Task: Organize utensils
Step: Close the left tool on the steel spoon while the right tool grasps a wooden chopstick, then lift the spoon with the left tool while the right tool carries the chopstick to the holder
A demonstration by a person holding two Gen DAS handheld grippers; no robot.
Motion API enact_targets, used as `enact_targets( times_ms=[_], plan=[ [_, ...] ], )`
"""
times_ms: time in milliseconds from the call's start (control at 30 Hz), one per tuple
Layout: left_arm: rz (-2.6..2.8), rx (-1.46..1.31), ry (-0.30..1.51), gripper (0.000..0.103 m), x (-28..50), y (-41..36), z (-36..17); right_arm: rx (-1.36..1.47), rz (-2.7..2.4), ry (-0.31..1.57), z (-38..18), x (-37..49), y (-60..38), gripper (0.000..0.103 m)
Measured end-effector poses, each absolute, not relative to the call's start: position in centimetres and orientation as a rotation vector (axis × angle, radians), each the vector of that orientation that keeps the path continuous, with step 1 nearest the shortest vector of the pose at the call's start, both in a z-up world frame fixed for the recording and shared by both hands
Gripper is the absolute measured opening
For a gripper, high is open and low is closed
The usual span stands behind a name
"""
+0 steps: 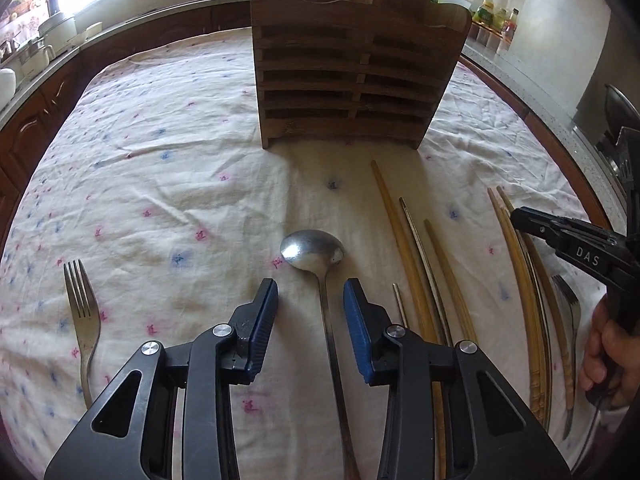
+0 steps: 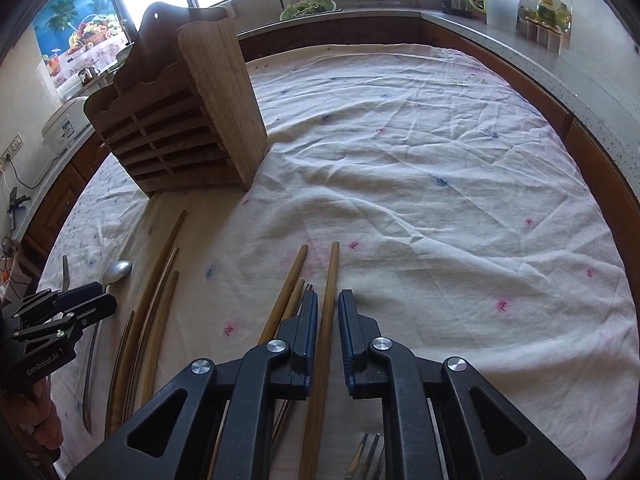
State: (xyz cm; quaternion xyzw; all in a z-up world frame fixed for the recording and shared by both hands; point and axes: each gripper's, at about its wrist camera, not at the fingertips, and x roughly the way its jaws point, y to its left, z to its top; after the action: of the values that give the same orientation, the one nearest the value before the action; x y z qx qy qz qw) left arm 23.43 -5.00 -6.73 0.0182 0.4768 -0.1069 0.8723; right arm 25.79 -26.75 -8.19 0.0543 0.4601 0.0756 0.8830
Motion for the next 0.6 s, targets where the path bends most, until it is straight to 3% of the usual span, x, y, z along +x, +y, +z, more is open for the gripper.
enact_targets(
  times_ms=[133,267,600],
  plan=[
    [-0.217,0.067,0.986,0.025,23.6,-5.6,-6.8,0.116,0.156,0.959,-8.3,27.2,-26.8,0.008],
    [-0.224,0.068,0.98,0.007,23.7,-5.6,-6.8,0.086,0.146,0.958,-8.3,27.7,-26.3,0.007],
    [-0.276,0.0,0.931,0.004,21.7,-4.2,-4.6,0.212,0.189,0.83,-4.2,24.8,-27.3,0.005]
  ],
)
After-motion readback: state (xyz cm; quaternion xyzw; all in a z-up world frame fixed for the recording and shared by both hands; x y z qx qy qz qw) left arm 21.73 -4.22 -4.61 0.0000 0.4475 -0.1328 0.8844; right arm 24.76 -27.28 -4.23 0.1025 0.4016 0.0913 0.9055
